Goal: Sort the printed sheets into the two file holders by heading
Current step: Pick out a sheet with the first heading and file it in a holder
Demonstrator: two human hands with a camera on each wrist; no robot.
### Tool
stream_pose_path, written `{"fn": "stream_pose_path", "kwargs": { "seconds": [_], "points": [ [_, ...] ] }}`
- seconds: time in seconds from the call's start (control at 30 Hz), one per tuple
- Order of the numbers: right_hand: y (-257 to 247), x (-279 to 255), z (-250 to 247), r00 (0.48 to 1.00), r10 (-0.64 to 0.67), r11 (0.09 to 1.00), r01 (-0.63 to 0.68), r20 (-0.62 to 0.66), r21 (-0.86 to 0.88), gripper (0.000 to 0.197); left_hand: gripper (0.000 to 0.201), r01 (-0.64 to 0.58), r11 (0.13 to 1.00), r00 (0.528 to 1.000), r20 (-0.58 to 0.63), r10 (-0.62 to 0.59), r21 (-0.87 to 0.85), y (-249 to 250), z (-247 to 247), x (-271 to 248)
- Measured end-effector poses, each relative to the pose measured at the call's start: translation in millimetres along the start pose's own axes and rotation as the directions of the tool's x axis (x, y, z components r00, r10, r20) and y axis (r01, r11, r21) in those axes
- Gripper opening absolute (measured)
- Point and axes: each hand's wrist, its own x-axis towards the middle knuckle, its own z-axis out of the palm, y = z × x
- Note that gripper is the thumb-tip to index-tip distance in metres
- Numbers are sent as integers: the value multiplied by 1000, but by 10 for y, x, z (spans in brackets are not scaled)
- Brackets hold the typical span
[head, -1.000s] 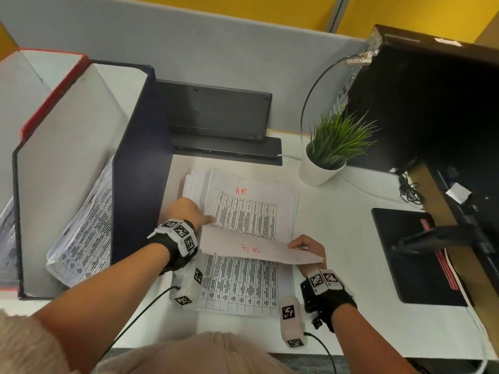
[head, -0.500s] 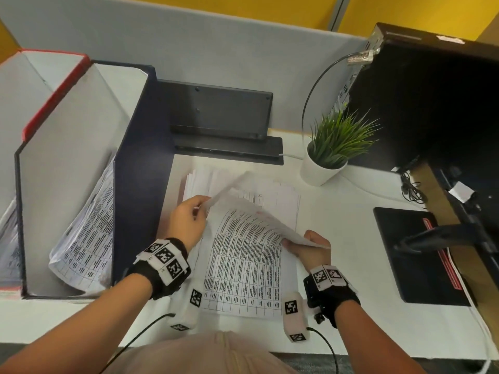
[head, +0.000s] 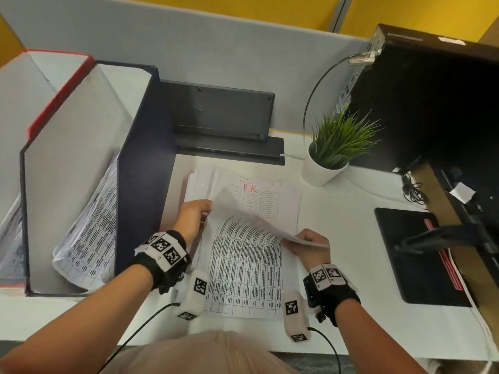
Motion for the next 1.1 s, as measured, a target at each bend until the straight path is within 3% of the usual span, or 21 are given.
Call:
{"fn": "stream_pose_path", "kwargs": {
  "seconds": [0.1,0.2,0.3,0.37,0.47,0.57,0.63,0.7,0.8,0.93,1.0,1.1],
  "points": [
    [50,-48,6,997,69,961,-63,-15,269,38,24,106,994,985,-136,-103,15,-2,-7,130],
    [76,-7,7,966,258,850,-234,13,472,54,19,192,927,973,-183,-138,322,-13,-44,271],
    [58,-10,10,964,267,887,-254,21,385,40,33,201,770,978,-161,-129,606,27,-56,275],
    [57,-40,24,979,203,914,-182,-19,363,33,40,186,688,982,-163,-98,702,62,-23,252],
    [36,-82,43,983,183,905,-163,-14,394,34,30,191,593,980,-183,-74,782,73,19,258],
    [33,-67,38,980,199,906,-179,-13,384,32,24,192,621,979,-188,-72,760,71,25,255],
    [36,-41,23,983,183,945,-174,-8,276,29,20,166,635,984,-168,-58,755,65,25,233],
    [57,-42,40,992,116,986,-109,-45,127,21,13,132,628,987,-157,-17,767,55,17,198],
    [97,-57,51,995,7,996,2,-100,93,21,20,31,655,988,-122,93,755,8,-19,163],
    [90,-8,25,994,-37,997,44,-100,68,41,22,-227,843,943,-105,315,487,-29,-6,63],
    [54,1,11,994,-49,996,56,-98,75,49,21,-276,897,937,-112,332,346,-15,18,4],
    [7,8,6,992,-62,996,69,-111,56,47,24,-242,946,953,-128,273,217,11,26,-46]
  ]
}}
